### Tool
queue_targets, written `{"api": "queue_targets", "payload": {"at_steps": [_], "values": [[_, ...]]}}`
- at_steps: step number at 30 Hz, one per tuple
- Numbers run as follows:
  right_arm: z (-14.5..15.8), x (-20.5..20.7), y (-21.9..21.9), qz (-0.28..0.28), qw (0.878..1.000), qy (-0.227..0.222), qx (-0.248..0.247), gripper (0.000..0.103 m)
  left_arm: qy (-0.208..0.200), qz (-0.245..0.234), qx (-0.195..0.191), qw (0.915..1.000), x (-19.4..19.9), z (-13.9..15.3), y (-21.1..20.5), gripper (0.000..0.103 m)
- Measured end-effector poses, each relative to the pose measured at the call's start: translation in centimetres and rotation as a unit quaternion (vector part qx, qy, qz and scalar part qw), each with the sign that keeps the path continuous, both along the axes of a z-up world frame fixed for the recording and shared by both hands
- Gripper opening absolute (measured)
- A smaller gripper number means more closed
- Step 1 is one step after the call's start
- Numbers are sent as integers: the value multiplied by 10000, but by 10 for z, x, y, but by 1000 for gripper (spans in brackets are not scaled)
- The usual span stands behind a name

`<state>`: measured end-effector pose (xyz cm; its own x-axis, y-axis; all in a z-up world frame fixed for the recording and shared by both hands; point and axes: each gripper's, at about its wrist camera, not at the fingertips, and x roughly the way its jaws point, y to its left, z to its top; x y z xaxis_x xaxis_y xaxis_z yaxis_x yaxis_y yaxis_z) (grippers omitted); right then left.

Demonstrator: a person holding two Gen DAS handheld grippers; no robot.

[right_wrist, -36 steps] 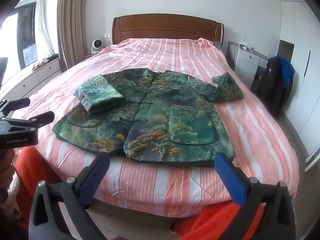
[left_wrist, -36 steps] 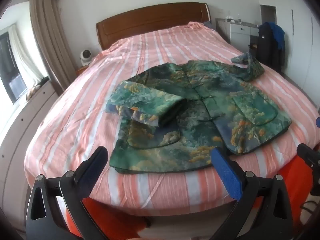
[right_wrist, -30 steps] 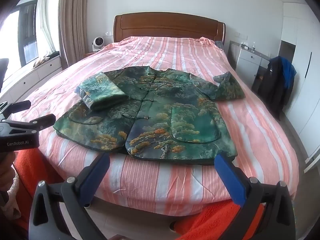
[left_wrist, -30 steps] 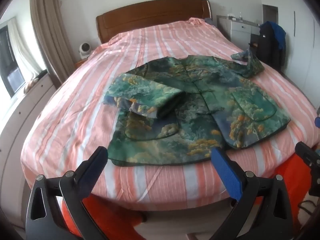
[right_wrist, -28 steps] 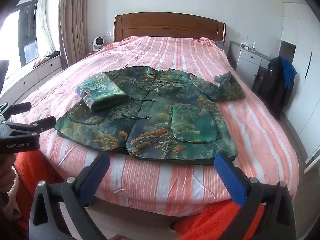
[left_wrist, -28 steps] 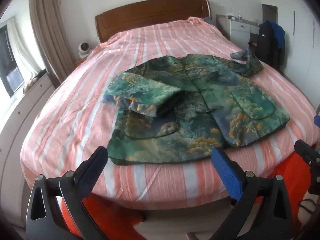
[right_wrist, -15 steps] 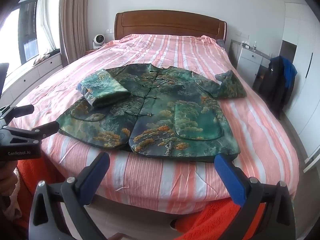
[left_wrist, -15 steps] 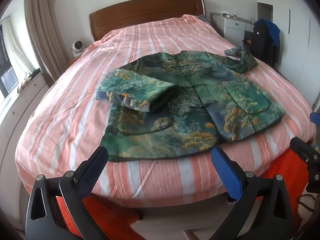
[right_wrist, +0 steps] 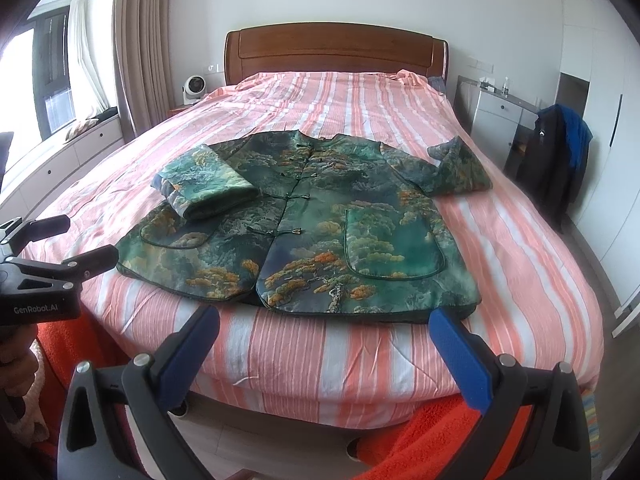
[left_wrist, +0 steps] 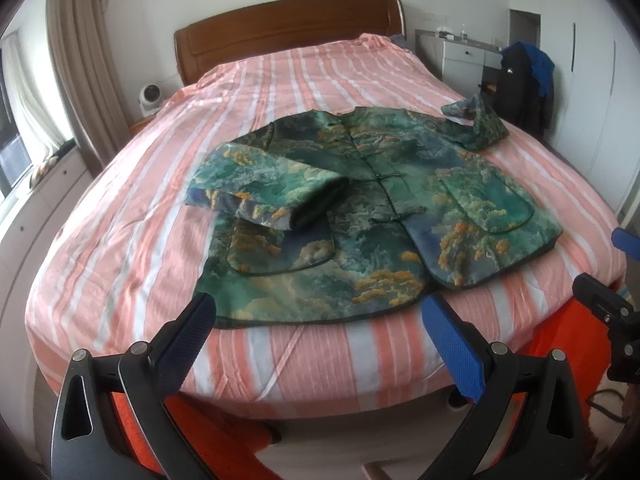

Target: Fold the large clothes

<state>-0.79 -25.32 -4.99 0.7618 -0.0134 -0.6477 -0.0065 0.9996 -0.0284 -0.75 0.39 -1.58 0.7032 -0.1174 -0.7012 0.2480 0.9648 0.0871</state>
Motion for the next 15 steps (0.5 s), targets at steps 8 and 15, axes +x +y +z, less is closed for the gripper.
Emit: {"api": "queue_targets", "payload": {"at_steps": [8,15], "values": [[-1,-1,3,64,10000,-10,-59,103,46,55,2,10000,2,-3,2,103],[0,-1,4,82,9999,-26,-73,103,10,30,4,10000,1,-3,1,103]]}}
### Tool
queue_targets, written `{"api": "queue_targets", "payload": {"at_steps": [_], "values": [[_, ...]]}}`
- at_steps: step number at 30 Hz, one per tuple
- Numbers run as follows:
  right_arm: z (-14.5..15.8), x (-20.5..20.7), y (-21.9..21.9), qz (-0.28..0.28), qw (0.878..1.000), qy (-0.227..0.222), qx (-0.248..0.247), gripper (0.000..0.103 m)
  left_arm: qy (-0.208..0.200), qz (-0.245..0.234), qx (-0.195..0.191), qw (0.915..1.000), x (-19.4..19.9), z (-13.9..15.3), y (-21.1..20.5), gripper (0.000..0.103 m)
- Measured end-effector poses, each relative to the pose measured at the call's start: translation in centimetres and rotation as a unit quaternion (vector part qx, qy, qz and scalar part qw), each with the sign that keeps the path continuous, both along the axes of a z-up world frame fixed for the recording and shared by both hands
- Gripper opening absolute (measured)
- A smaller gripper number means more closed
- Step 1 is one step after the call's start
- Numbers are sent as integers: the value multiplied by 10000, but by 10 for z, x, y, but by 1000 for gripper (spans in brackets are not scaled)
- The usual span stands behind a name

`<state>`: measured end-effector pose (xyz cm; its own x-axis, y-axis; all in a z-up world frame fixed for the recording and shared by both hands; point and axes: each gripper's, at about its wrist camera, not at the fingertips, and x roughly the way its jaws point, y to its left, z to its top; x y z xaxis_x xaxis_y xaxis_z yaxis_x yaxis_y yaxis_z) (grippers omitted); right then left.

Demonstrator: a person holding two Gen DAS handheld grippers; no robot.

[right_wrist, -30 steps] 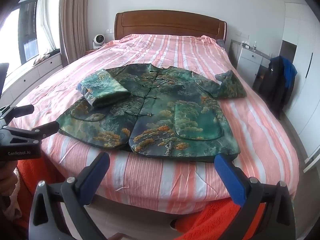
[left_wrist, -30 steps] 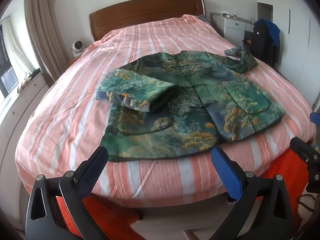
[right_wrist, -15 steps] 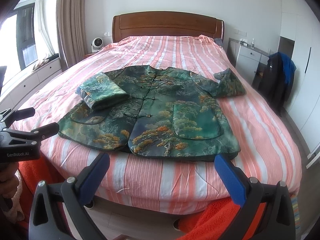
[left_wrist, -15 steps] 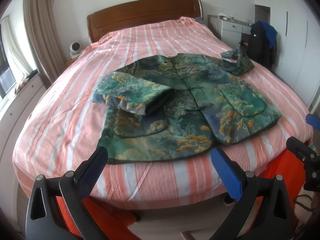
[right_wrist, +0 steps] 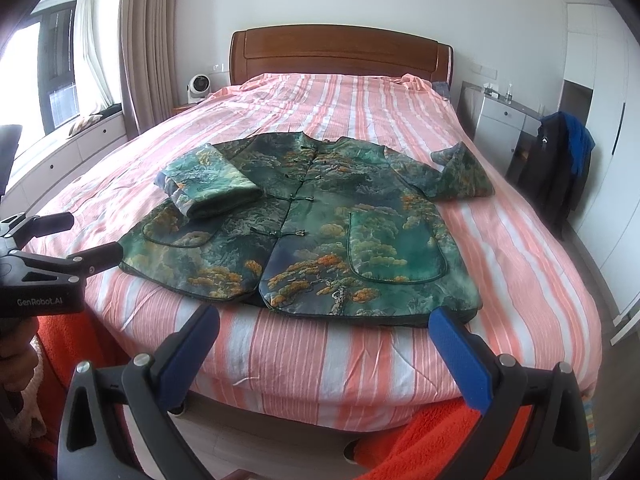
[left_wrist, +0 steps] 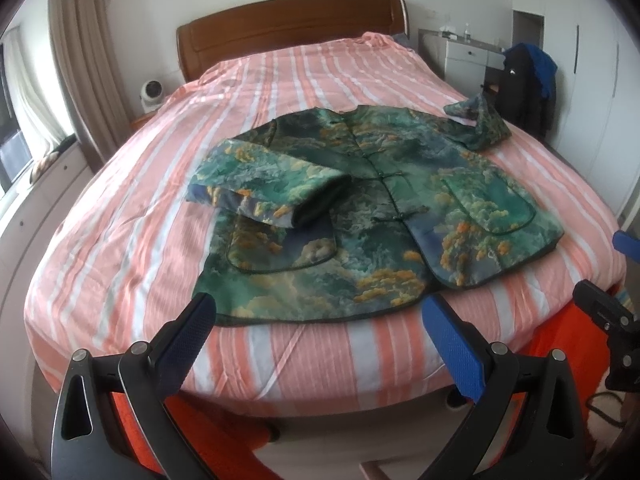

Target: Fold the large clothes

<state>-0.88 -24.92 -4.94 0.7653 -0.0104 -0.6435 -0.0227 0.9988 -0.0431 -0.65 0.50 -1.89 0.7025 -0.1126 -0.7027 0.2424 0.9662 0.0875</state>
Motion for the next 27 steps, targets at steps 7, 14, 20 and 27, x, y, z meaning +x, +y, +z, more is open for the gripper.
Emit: {"api": "queue_targets", "payload": {"at_steps": [7,14,20,27], "values": [[1,1,1,53,10000,0,-17,103,1,2,-12,10000,-1,0,-1,103],[0,1,3,59,10000,-8,-23,103,-9,-7,-17,10000,-1,1,-4,103],[0,1,5,84,10000,-13,-32,103,13,-11,-11,10000,-1,1,-4,103],[0,1,5,81,10000,-14,-29,103,17,-10,-14,10000,-1,1,-4,103]]}}
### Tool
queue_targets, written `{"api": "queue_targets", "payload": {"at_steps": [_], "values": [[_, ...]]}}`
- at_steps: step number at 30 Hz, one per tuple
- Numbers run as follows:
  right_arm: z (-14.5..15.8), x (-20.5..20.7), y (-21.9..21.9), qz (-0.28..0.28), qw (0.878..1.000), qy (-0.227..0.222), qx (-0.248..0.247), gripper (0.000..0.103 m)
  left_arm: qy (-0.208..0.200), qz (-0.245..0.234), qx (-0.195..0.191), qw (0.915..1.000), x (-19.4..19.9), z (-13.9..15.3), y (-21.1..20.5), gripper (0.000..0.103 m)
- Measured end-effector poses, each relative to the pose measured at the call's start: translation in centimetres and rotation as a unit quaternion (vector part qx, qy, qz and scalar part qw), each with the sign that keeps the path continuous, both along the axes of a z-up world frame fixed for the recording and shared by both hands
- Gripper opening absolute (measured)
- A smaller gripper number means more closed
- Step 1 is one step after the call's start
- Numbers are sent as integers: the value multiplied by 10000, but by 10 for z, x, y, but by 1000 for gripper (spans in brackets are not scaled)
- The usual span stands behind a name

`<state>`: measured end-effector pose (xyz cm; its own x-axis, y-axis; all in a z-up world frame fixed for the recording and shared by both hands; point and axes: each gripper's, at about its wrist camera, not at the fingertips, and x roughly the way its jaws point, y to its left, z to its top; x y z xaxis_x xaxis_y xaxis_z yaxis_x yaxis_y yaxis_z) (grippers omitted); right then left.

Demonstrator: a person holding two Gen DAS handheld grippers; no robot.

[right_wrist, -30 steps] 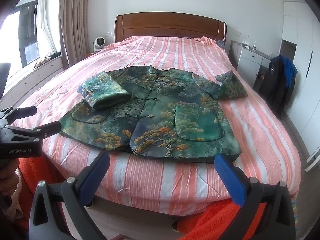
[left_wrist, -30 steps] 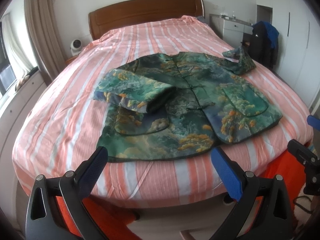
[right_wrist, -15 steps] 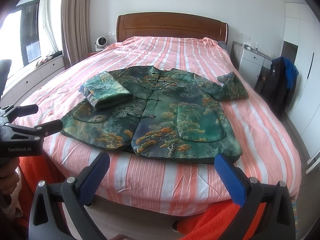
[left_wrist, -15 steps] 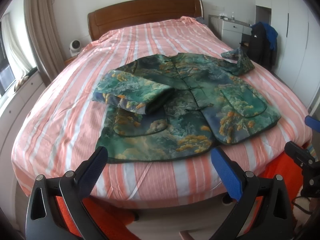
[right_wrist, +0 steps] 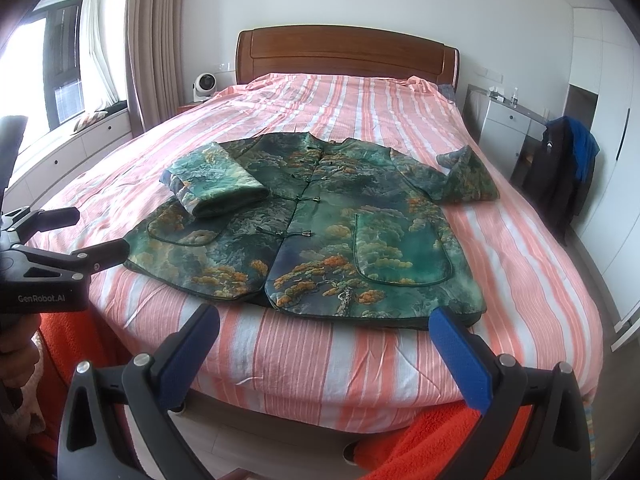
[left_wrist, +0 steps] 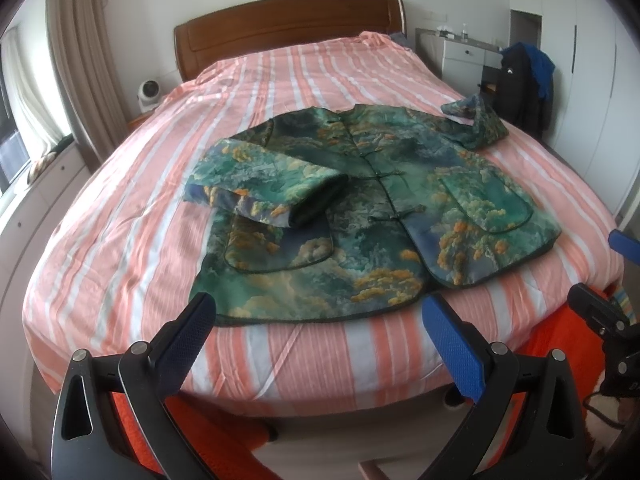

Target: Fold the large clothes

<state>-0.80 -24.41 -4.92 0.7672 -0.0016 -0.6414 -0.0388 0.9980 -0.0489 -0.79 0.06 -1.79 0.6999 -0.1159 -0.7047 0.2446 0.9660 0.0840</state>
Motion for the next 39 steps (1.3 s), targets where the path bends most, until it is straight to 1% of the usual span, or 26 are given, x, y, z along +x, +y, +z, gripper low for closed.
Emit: {"api": "queue_targets", "payload": {"at_steps": [39], "values": [[-1,-2,4,32,10000,-11,-16,103,-8,0,-12,10000,1,1,0,103]]}}
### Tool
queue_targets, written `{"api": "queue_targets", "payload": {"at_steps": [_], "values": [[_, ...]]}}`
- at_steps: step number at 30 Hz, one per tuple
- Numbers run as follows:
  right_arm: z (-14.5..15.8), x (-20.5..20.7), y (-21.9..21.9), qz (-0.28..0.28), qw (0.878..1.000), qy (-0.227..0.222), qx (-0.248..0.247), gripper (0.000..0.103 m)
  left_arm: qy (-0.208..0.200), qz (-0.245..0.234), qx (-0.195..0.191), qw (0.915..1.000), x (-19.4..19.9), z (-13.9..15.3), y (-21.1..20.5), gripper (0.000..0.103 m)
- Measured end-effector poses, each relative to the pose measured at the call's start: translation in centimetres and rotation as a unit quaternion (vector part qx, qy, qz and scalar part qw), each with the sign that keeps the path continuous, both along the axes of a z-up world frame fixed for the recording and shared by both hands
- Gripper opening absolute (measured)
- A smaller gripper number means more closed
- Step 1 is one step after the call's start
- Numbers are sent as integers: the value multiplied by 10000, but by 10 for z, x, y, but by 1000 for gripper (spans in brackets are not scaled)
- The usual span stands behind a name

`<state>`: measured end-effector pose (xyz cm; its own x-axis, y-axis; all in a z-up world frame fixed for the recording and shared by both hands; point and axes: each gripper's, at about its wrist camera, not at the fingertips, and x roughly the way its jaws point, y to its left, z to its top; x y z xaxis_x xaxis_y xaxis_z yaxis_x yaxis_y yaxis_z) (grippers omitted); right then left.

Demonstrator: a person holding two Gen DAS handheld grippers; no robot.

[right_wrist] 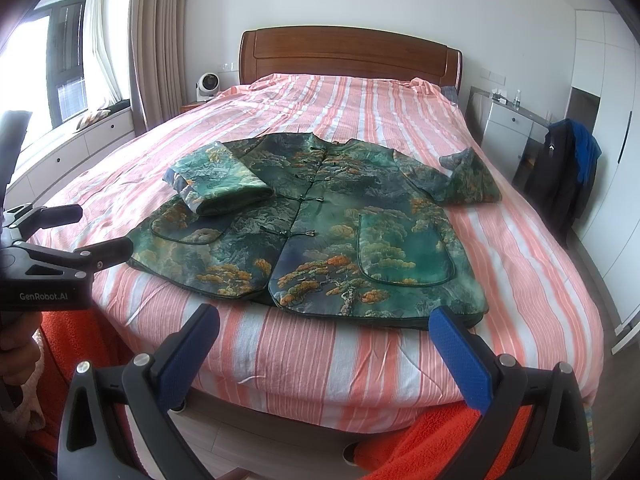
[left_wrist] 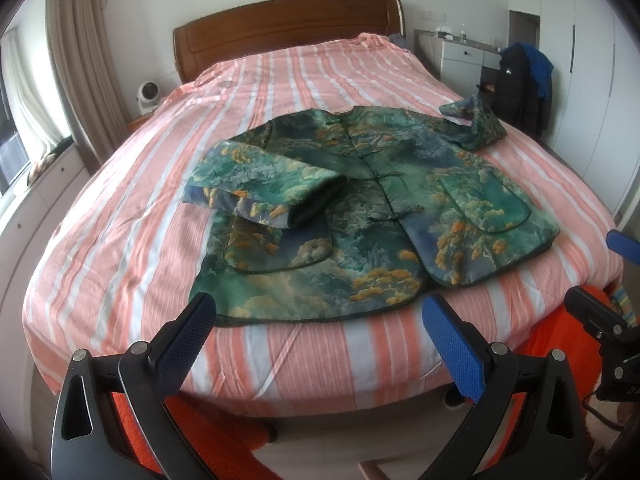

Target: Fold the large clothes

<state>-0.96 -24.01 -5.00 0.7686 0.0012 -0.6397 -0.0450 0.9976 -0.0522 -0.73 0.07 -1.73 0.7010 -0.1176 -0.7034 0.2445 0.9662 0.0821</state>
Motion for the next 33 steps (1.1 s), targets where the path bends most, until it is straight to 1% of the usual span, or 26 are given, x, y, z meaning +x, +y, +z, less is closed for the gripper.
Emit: {"api": "queue_targets", "payload": {"at_steps": [33], "values": [[-1,0,3,16,10000,-14,-12,103,-6,-6,-1,10000,-1,0,-3,103]]}}
